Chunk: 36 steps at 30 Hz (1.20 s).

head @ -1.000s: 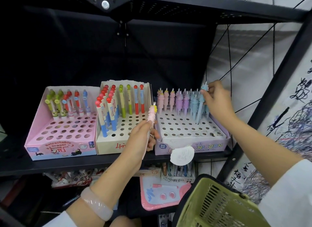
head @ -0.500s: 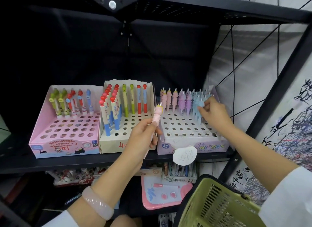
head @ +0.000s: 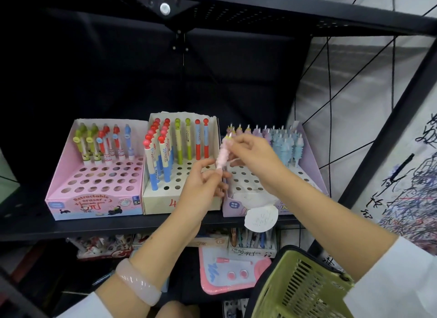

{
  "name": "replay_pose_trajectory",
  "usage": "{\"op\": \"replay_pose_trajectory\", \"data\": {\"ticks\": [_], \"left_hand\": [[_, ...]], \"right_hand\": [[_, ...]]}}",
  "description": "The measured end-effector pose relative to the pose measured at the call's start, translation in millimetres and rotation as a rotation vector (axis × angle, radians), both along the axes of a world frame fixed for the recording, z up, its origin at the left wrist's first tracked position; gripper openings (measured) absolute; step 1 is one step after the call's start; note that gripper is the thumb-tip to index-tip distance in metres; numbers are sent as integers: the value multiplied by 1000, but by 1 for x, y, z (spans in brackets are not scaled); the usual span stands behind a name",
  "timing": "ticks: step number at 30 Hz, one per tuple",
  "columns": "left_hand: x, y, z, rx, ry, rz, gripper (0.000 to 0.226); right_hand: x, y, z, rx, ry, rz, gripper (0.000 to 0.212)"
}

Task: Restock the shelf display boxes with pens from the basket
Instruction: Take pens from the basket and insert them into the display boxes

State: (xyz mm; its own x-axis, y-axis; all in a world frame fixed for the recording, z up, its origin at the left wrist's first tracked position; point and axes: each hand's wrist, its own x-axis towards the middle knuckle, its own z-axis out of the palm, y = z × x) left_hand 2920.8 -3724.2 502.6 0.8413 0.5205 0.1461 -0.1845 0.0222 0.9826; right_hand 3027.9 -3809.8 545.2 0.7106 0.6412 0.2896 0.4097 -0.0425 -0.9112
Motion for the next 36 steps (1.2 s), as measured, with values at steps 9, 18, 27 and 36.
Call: {"op": "replay_pose_trajectory", "data": {"ticks": [9,18,27,36], "left_hand": [[-11,33,3,517,111,36,38],[-13,41,-2,503,117,36,40],[-19,33,-3,508,84,19,38],[-35,-17,-22,441,-12,-136,28]], "right_hand": [[73,5,17,63,-264,-560,18],[87,20,-3,-241,-463,-466,24],[77,18,-28,-588,-460,-357,20],[24,-42,-10,-351,-224,-191,17]]}}
